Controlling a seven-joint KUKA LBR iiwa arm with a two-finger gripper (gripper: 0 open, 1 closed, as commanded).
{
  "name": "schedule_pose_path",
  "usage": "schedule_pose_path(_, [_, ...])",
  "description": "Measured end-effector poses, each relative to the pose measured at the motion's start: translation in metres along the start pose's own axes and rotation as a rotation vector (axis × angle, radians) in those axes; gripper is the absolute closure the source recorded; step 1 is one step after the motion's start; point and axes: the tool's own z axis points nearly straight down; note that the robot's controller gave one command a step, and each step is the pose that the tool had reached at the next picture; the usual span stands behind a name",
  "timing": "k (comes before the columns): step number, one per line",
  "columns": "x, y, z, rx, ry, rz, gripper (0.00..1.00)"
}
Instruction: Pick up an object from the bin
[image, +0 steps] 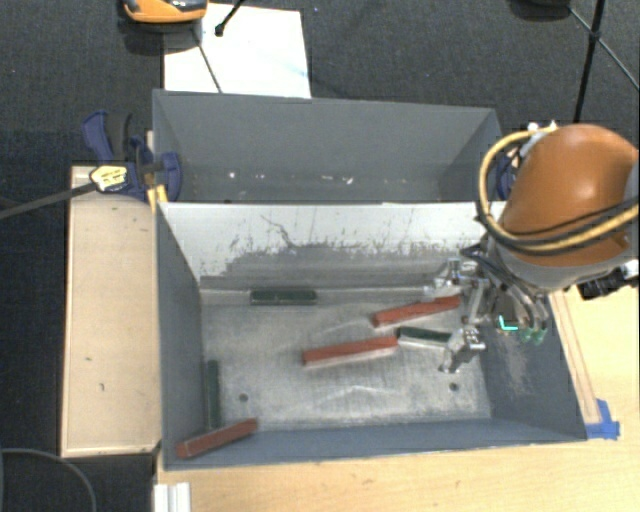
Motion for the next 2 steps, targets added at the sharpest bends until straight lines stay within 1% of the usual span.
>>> schedule_pose_path(1, [-0.0014, 0.0000, -0.0033, 0.000, -0.007, 0.000, 0.00])
schedule_pose_path(2, [-0.0019, -0.0001, -0.0027, 0.000, -0.008, 0.000, 0.00])
